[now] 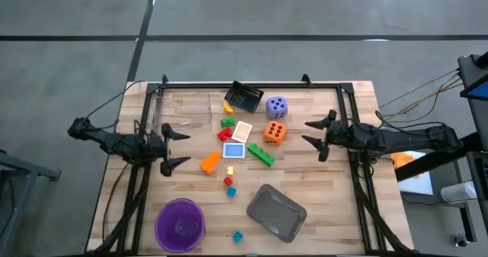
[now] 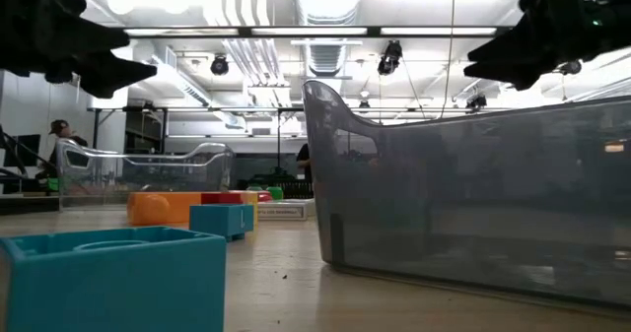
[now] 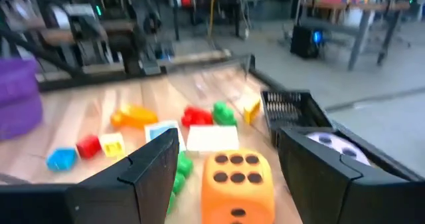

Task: Pick & Place Toys
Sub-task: Put the orange die into the gray bin

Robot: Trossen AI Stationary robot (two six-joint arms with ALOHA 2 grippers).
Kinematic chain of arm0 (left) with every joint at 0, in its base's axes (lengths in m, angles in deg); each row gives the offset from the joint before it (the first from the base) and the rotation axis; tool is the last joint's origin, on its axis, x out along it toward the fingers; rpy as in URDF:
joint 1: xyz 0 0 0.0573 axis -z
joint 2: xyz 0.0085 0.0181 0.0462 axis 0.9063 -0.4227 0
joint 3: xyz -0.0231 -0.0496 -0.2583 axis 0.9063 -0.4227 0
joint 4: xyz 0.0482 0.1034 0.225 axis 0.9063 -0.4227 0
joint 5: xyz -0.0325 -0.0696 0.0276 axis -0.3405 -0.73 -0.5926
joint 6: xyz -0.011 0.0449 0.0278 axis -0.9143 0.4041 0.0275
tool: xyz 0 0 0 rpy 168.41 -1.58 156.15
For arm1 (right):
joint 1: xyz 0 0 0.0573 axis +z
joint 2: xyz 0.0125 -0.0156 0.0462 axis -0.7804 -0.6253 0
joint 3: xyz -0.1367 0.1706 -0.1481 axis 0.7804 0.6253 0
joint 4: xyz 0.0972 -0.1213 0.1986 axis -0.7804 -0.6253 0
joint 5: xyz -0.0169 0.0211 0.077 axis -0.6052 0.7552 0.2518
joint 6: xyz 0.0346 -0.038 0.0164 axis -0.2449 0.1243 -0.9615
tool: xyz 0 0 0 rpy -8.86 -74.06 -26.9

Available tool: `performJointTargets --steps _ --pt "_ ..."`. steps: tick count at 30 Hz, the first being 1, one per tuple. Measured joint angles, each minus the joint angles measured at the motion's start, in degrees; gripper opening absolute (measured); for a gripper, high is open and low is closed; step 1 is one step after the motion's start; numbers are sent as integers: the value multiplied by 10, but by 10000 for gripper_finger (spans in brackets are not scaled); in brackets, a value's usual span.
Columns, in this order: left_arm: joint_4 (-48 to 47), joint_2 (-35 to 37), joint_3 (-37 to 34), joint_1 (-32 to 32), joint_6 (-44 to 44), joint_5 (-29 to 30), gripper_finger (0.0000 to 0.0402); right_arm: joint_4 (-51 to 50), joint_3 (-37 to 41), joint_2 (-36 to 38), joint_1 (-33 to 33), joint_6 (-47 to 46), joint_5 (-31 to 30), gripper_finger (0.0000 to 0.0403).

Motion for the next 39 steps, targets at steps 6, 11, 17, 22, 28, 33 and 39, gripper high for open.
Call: performJointTargets --steps 6,11,17,22,28,33,39 --pt "-9 -55 41 0 13 41 399 -95 -96 -129 -15 4 13 252" --pt "-18 -103 70 0 15 68 399 -151 -173 -255 -31 36 -50 252" --pt "-19 -143 73 0 7 72 399 -194 -246 -384 -39 55 -42 252" --pt "-20 -156 72 -1 0 83 398 -267 -320 -466 -40 54 -30 252" --pt "-24 -156 72 -1 7 83 398 -361 -415 -556 -44 60 -28 252" --pt "-24 -156 72 0 9 83 398 -409 -479 -620 -43 70 2 252" --pt "-24 -156 72 0 11 83 398 -412 -494 -672 -37 55 28 252"
